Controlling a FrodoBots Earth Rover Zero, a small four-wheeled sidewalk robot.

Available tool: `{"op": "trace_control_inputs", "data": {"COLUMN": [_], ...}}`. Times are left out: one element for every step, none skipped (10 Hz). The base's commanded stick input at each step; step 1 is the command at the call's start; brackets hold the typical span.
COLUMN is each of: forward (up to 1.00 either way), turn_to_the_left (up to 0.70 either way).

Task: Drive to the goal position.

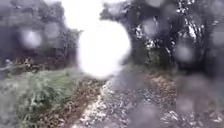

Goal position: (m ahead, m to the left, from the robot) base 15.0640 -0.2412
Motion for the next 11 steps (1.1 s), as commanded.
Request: {"op": "trace_control_inputs", "data": {"forward": [0.85, 0.85, 0.85, 0.85, 0.85, 0.85, 0.85, 0.85, 0.85, 0.85, 0.85], "turn_to_the_left": [-0.34, -0.34, -0.34, -0.34, -0.34, -0.34, -0.34, -0.34, 0.0, 0.0, 0.0]}}
